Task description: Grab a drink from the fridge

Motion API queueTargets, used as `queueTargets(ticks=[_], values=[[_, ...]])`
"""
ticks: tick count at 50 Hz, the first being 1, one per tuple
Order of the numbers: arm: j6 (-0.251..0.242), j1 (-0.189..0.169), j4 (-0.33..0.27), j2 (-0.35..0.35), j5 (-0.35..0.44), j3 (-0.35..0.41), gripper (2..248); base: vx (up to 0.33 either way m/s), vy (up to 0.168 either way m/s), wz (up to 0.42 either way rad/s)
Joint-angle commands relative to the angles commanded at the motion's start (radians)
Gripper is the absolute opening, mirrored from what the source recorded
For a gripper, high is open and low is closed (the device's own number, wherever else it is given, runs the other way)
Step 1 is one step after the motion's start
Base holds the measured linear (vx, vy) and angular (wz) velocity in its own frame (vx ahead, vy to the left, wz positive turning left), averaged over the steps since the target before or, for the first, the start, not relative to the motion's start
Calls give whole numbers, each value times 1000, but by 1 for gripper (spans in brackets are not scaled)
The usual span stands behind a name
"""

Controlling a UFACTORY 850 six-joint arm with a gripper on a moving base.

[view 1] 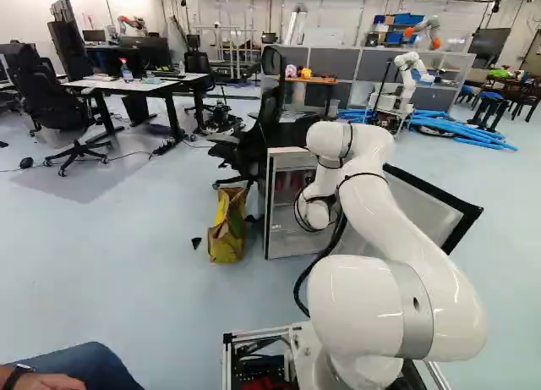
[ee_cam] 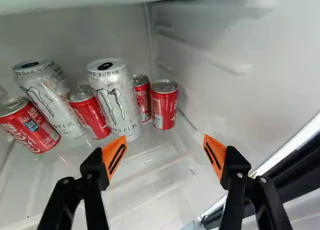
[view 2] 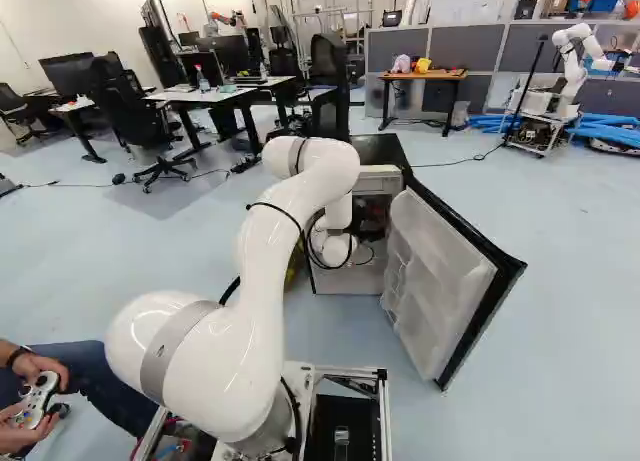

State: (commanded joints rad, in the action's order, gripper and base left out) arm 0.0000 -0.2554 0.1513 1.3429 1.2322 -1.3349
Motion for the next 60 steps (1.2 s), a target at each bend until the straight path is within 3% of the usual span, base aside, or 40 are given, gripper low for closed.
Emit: queueTargets(ticks=[6,7,11,12,17,18,38,39,43,44,60], values=[[0,0,0,0,0,0,204,0,0,0],[0,0,0,0,0,0,190,0,0,0],[0,0,0,0,0,0,190,0,0,0],[0,0,0,0,0,0,178,0,0,0],[0,0,0,0,0,0,178,0,0,0],[0,0,0,0,0,0,166,0,0,0],[0,0,0,0,0,0,164,0,0,0],[0,0,0,0,0,0,151,0,0,0],[0,0,0,0,0,0,151,0,0,0],[0,0,0,0,0,0,138,0,0,0],[0,0,0,0,0,-1,139,0,0,0]])
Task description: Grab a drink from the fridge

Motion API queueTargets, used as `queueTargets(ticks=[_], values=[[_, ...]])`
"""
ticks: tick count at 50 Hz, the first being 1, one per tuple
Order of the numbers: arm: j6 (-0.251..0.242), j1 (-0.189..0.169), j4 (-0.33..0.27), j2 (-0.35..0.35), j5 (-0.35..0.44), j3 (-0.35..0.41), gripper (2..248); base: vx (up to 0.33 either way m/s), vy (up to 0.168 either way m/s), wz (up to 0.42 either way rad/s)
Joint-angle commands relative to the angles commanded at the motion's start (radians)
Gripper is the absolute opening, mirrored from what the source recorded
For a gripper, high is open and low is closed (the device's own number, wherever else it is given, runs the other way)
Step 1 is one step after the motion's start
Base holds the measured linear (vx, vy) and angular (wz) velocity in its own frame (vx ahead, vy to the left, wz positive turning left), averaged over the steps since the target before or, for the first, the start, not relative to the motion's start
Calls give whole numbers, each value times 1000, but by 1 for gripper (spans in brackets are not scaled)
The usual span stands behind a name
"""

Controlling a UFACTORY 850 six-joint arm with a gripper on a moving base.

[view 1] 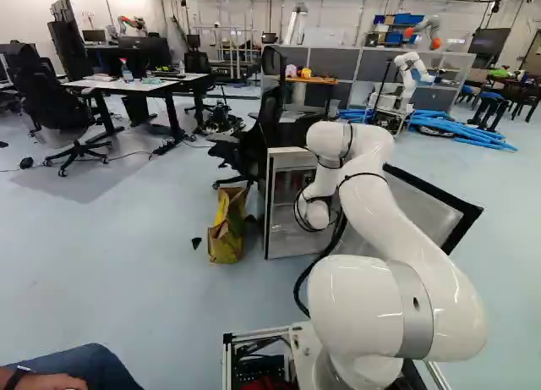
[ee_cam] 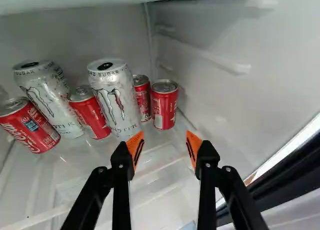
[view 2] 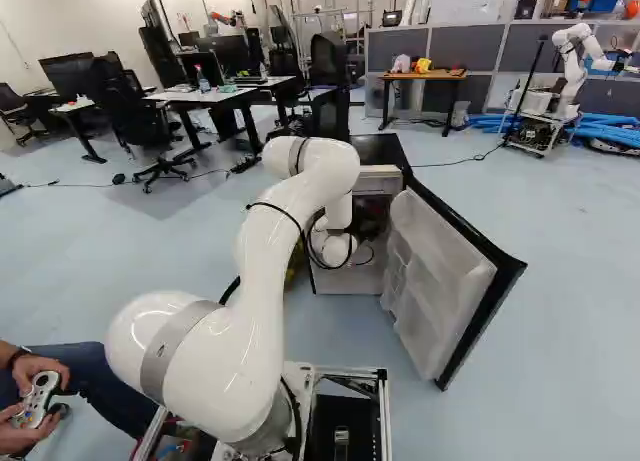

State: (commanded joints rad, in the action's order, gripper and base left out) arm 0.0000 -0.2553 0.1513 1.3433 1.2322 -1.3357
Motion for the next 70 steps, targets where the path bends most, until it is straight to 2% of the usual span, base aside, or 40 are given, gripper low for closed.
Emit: queueTargets(ticks=[34,70], values=[[0,-3,0,23,0,-42,139,0,0,0],[0,-12,0,68,0,-127,139,0,0,0]])
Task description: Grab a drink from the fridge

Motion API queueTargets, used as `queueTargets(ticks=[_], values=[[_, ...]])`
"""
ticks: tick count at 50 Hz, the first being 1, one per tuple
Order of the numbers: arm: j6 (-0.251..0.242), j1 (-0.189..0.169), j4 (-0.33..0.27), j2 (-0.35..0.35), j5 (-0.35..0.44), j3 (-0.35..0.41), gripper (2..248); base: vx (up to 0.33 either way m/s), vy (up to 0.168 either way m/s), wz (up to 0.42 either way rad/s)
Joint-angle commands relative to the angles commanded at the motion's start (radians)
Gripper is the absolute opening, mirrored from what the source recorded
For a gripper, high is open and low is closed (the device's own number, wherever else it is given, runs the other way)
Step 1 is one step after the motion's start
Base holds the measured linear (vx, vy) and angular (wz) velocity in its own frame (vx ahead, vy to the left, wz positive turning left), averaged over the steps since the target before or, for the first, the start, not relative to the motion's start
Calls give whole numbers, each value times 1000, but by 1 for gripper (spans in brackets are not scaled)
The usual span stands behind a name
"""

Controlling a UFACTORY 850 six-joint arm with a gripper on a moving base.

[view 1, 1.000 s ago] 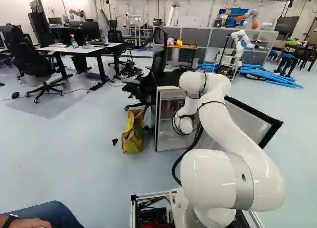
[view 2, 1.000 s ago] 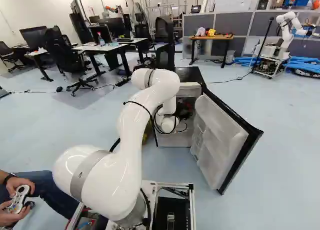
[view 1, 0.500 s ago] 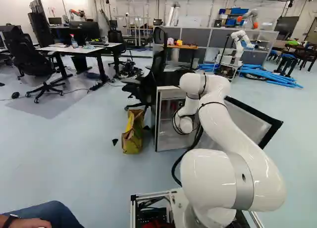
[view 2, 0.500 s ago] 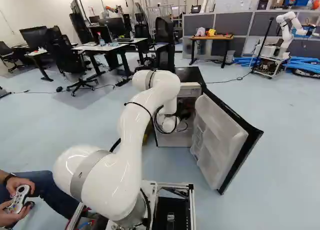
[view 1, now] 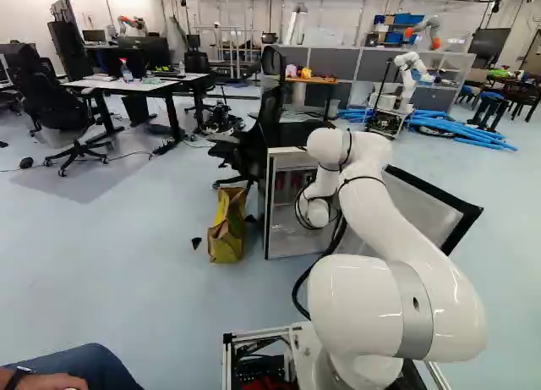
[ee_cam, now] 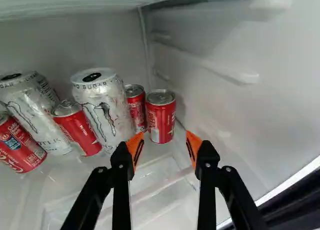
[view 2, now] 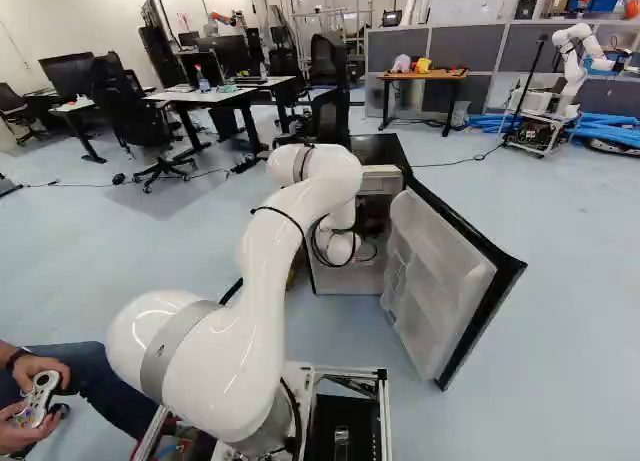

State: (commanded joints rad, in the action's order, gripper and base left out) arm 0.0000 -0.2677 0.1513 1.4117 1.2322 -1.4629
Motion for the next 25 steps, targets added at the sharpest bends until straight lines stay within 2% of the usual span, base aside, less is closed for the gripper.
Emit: queueTargets(ticks=[25], values=[[0,4,0,33,0,-61,139,0,0,0]])
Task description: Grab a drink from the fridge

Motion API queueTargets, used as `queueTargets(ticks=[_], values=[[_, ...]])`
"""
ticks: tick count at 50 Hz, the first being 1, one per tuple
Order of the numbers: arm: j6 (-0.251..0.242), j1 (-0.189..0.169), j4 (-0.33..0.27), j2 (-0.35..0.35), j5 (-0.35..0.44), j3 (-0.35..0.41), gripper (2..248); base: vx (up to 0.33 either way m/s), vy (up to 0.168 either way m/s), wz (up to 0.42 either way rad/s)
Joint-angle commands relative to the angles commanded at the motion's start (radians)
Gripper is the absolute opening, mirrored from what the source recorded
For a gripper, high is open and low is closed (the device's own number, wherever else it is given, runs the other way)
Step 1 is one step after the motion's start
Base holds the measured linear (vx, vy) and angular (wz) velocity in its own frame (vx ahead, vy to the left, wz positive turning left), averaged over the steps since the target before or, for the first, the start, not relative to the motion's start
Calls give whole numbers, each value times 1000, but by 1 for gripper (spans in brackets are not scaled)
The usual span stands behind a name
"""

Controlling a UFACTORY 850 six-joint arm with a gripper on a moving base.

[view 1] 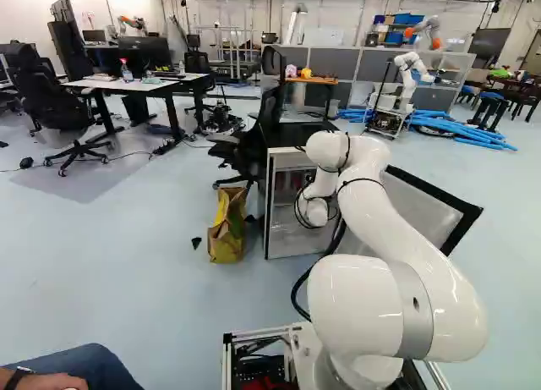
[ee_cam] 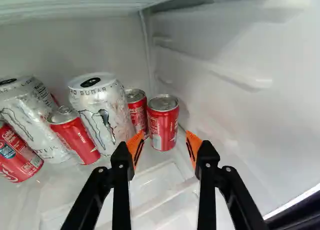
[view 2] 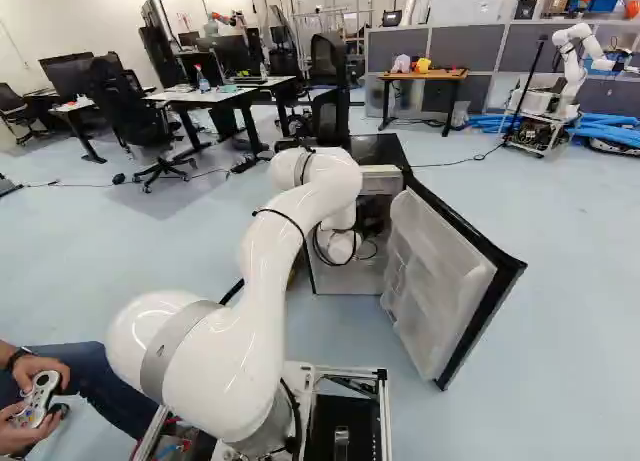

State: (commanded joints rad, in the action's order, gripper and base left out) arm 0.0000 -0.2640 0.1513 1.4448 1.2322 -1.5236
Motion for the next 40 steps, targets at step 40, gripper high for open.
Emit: queueTargets(ticks=[40], values=[[0,3,0,60,0,-108,139,0,0,0]])
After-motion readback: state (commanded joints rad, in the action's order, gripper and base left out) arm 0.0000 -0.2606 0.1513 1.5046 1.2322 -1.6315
